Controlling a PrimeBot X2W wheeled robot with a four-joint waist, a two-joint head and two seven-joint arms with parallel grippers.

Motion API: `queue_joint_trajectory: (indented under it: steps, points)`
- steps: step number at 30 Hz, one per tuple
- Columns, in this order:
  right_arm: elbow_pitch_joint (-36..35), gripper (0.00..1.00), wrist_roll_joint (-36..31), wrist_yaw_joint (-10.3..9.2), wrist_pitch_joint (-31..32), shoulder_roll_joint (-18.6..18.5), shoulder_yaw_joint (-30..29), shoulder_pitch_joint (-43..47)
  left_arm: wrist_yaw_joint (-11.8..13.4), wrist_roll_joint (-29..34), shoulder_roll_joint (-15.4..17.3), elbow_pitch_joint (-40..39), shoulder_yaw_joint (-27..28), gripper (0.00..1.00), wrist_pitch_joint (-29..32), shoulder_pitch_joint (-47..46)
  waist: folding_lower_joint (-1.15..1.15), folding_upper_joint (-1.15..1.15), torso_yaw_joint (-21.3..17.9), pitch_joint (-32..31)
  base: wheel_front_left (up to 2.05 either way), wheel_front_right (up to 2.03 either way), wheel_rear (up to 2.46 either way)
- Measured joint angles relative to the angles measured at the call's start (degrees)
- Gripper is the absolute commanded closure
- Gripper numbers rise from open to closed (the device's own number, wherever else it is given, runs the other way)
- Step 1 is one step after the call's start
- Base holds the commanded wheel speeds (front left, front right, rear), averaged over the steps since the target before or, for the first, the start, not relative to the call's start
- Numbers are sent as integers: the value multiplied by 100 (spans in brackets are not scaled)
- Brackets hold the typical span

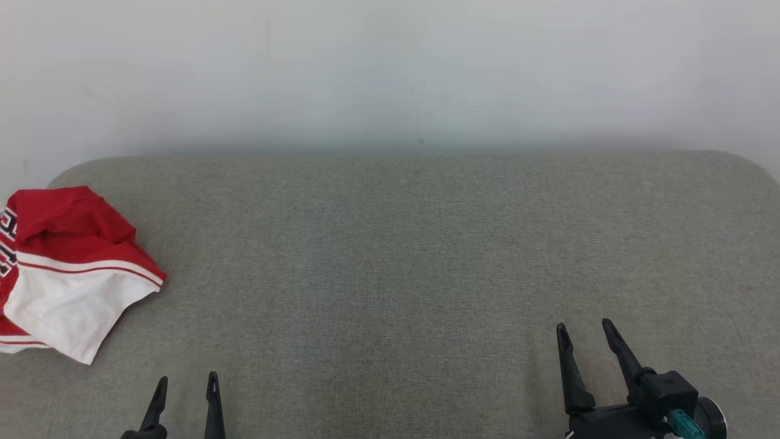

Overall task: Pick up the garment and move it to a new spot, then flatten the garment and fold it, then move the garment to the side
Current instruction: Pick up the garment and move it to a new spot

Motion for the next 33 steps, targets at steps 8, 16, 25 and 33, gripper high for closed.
queue_joint_trajectory:
  steps: [8,16,25,33]
  points:
    - [77,0,74,0,-1,0,181,-20,-1,-4,-1,-8,131,0,0,4,0,0,577,27,0,0,0]
    - [200,0,270,0,-1,0,359,-70,-24,-54,4,26,353,0,0,5,0,0,1300,41,0,0,0]
    - [253,0,318,0,0,4,521,-165,-76,3,7,41,543,0,-1,6,0,0,1997,66,0,0,0]
    - [321,0,304,0,-1,3,557,-163,-108,8,4,83,579,0,0,10,0,0,2533,88,0,0,0]
